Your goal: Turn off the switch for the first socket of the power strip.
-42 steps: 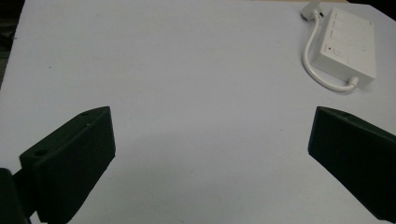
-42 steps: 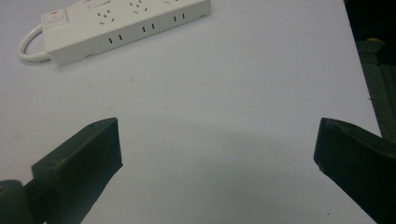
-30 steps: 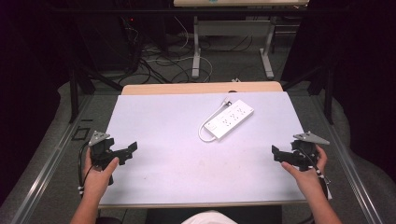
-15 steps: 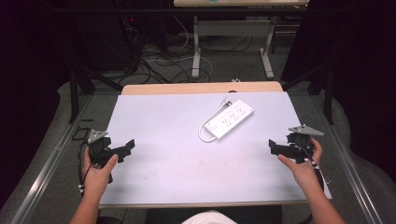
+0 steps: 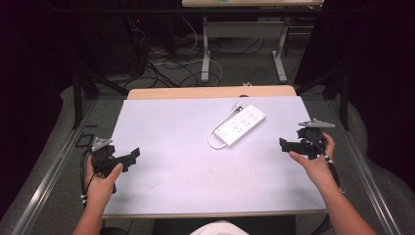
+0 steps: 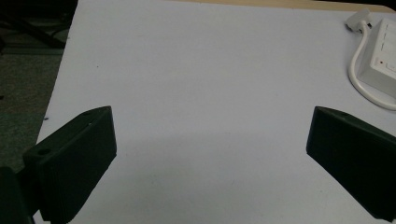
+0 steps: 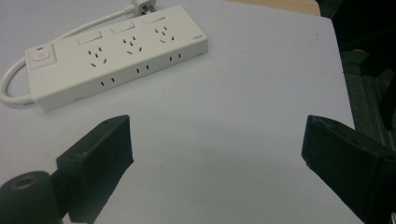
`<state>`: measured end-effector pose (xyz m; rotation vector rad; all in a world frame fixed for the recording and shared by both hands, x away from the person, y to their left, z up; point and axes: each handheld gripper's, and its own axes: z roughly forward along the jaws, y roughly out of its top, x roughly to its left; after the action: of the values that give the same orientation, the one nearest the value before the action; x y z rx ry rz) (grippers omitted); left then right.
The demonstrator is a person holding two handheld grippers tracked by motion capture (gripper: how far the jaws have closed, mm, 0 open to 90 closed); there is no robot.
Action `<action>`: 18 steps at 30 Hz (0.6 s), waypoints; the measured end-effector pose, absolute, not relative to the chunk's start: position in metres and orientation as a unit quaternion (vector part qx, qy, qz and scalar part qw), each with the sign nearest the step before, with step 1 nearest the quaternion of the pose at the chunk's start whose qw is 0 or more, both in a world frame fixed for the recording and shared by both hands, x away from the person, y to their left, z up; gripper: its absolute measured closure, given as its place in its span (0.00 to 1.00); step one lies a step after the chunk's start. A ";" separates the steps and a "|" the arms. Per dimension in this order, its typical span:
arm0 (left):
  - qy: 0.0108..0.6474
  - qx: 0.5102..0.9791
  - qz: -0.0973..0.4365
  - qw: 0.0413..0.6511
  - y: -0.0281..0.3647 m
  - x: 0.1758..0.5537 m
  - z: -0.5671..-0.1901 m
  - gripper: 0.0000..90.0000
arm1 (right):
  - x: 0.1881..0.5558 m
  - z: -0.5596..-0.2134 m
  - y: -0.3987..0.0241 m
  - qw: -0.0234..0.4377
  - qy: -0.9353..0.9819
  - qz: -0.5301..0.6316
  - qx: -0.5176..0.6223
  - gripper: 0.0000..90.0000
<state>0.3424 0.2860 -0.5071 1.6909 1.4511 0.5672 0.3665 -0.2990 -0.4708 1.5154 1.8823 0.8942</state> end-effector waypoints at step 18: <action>0.573 0.674 0.224 0.409 0.283 0.343 -0.509 0.02 | 0.399 -0.446 -0.282 0.272 0.734 0.312 0.539 0.12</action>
<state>0.3429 0.2834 -0.5089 1.6976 1.4421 0.5651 0.3986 -0.2822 -0.4463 1.4495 1.9749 0.8401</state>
